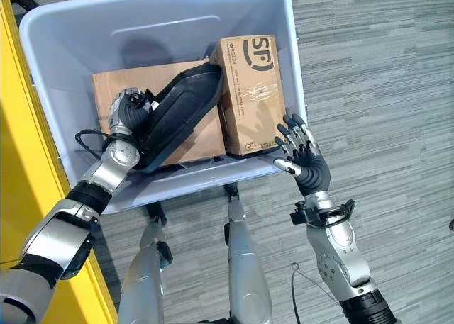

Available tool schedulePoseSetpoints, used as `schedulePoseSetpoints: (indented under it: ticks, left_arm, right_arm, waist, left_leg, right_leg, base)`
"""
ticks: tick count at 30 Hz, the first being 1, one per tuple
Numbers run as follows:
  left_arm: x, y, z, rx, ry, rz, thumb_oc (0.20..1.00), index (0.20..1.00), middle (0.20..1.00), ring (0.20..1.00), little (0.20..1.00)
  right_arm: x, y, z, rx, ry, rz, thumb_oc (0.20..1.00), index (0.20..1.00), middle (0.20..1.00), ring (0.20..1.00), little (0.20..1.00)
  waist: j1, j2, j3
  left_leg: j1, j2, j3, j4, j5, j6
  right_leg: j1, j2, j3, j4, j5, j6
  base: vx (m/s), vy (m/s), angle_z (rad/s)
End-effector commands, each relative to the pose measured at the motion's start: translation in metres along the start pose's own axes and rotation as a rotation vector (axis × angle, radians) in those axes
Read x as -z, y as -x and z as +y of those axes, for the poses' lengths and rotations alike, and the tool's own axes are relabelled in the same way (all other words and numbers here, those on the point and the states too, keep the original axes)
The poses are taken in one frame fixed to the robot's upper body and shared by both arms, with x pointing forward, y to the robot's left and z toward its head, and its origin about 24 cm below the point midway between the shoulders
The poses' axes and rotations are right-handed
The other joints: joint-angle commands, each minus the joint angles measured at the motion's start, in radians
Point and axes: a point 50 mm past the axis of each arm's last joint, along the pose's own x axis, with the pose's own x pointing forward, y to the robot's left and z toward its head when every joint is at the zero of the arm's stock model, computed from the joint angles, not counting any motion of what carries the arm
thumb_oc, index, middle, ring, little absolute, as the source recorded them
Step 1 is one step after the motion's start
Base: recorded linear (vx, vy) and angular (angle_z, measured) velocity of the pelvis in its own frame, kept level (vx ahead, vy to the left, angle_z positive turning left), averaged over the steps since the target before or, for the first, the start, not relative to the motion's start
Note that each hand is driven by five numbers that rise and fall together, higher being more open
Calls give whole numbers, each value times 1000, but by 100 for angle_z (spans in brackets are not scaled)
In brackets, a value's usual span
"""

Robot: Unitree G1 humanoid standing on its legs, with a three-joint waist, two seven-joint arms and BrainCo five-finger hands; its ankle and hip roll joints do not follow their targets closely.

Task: Move parts from the plastic box to the shelf.

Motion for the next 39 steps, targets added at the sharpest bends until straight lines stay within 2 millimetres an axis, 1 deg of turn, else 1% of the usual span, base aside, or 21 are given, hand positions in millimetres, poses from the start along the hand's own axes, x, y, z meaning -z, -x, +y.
schedulePoseSetpoints:
  ticks: [1,2,3,4,7,8,9,10,17,18,21,23,24,26,28,29,30,32,36,38,39]
  left_arm:
    - [9,23,-44,167,107,89,200,200,200,200,200]
    - [9,24,-44,167,107,90,200,200,200,200,200]
    - [9,27,-39,145,201,82,200,200,200,200,200]
    - [11,35,-30,117,334,66,200,200,200,200,200]
    - [14,41,-20,85,442,58,200,200,200,200,200]
    - [14,48,-5,41,543,17,200,200,200,200,200]
    - [14,49,-5,41,543,18,200,200,200,200,200]
    - [16,53,1,16,586,13,200,200,200,200,200]
    - [16,72,31,-31,660,-80,200,200,200,200,200]
    - [17,80,37,-32,691,-100,200,200,200,200,200]
    - [18,90,47,-43,725,-126,200,200,200,200,200]
    - [20,93,49,-46,723,-127,200,200,200,200,200]
    - [21,101,57,-34,716,-151,200,200,200,200,200]
    - [22,103,58,-28,711,-155,200,200,200,200,200]
    - [26,116,67,10,691,-173,200,200,200,200,200]
    - [26,116,67,10,691,-172,200,200,200,200,200]
    - [29,127,71,64,674,-175,200,200,200,200,200]
    - [30,135,71,95,691,-169,200,200,200,200,200]
    - [39,152,69,140,706,-118,200,200,200,200,200]
    - [43,163,67,169,743,-81,200,200,200,200,200]
    - [43,163,67,168,743,-80,200,200,200,200,200]
  right_arm:
    - [-21,6,-3,-9,28,-90,1000,1000,1000,1000,1000]
    - [-20,6,-3,-9,28,-89,1000,1000,1000,1000,1000]
    - [-21,5,-4,0,24,-97,1000,1000,1000,1000,1000]
    - [-19,5,-6,20,16,-102,1000,1000,1000,1000,1000]
    - [-18,4,-6,29,12,-101,1000,1000,1000,1000,1000]
    - [-16,2,-6,39,5,-98,1000,1000,1000,1000,1000]
    - [-15,2,-6,39,5,-97,1000,1000,1000,1000,1000]
    - [-16,2,-6,41,8,-98,1000,1000,1000,1000,1000]
    - [-14,1,-5,36,12,-89,1000,1000,1000,1000,1000]
    - [-14,1,-6,41,14,-87,1000,1000,1000,1000,1000]
    - [-14,2,-6,39,24,-85,1000,1000,1000,1000,1000]
    - [-13,3,-6,40,24,-83,1000,1000,1000,1000,1000]
    - [-11,3,-7,46,27,-76,1000,1000,1000,1000,1000]
    - [-11,3,-8,49,31,-75,1000,1000,1000,1000,1000]
    - [-7,5,-10,56,26,-56,1000,1000,1000,1000,1000]
    - [-7,5,-10,56,25,-55,1000,1000,1000,1000,1000]
    - [-2,7,-12,60,24,-29,1000,1000,1000,1000,1000]
    - [2,7,-12,64,20,-15,1000,1000,1000,1000,1000]
    - [14,1,-7,34,2,25,1000,1000,1000,1000,1000]
    - [21,-5,4,-34,1,60,1000,1000,1000,1000,1000]
    - [21,-6,4,-35,0,60,1000,1000,1000,1000,1000]
  waist:
    - [-13,17,14]
    - [-13,17,14]
    - [-12,15,13]
    - [0,21,2]
    - [8,24,-4]
    - [22,29,-11]
    - [21,28,-11]
    - [28,30,-14]
    - [57,38,-31]
    - [66,42,-39]
    - [78,46,-46]
    - [80,46,-51]
    - [92,54,-61]
    - [94,56,-67]
    - [107,70,-85]
    - [107,69,-84]
    - [123,86,-103]
    - [134,96,-114]
    - [163,123,-132]
    - [191,139,-141]
    - [188,140,-138]
  left_leg:
    - [-4,71,-116,161,-106,-69]
    - [-4,71,-116,161,-106,-69]
    - [-11,63,-113,157,-75,-64]
    - [0,61,-115,154,-75,-63]
    - [13,59,-116,149,-76,-63]
    - [38,56,-116,143,-77,-63]
    - [38,56,-116,143,-77,-63]
    - [53,53,-114,138,-77,-64]
    - [139,49,-121,105,-75,-65]
    - [172,48,-123,94,-74,-65]
    - [220,49,-123,76,-72,-66]
    - [233,47,-122,67,-66,-65]
    - [286,52,-121,46,-66,-67]
    - [294,51,-122,40,-61,-67]
    - [352,59,-121,20,-57,-69]
    - [355,59,-121,18,-57,-69]
    - [403,72,-123,8,-54,-71]
    - [434,88,-121,8,-51,-73]
    - [515,140,-130,6,-31,-75]
    - [543,182,-157,4,40,-83]
    - [546,183,-159,1,42,-85]
  right_leg:
    - [-2,4,-56,47,54,21]
    - [-2,4,-56,47,54,21]
    - [-6,-4,-59,43,79,17]
    - [8,-8,-65,45,76,16]
    - [21,-11,-66,45,73,16]
    - [46,-16,-70,46,68,16]
    - [46,-16,-70,46,68,16]
    - [62,-17,-71,43,66,17]
    - [152,-32,-86,29,58,21]
    - [181,-37,-91,24,57,22]
    - [231,-45,-97,11,54,24]
    - [244,-49,-99,4,58,25]
    - [292,-51,-103,-3,48,27]
    - [299,-53,-104,-7,51,27]
    - [345,-53,-110,-7,35,27]
    - [348,-53,-110,-8,34,27]
    - [381,-47,-118,12,4,24]
    - [396,-40,-122,45,-21,21]
    - [428,-3,-148,194,-129,-1]
    - [447,28,-184,274,-190,-26]
    - [449,29,-187,277,-193,-28]
  base:
    - [0,0,0]
    - [-82,-16,0]
    - [-77,-8,1]
    - [-74,-1,1]
    - [0,0,0]
    - [0,0,0]
    - [0,0,0]
    - [6,14,5]
    - [24,14,7]
    - [41,5,5]
    - [57,7,8]
    - [48,2,16]
    - [42,2,13]
    - [56,9,6]
    - [79,-4,2]
    - [95,-27,5]
    - [84,-27,5]
    - [87,-59,2]
    - [54,-123,-1]
    - [31,-200,17]
    - [15,-220,27]
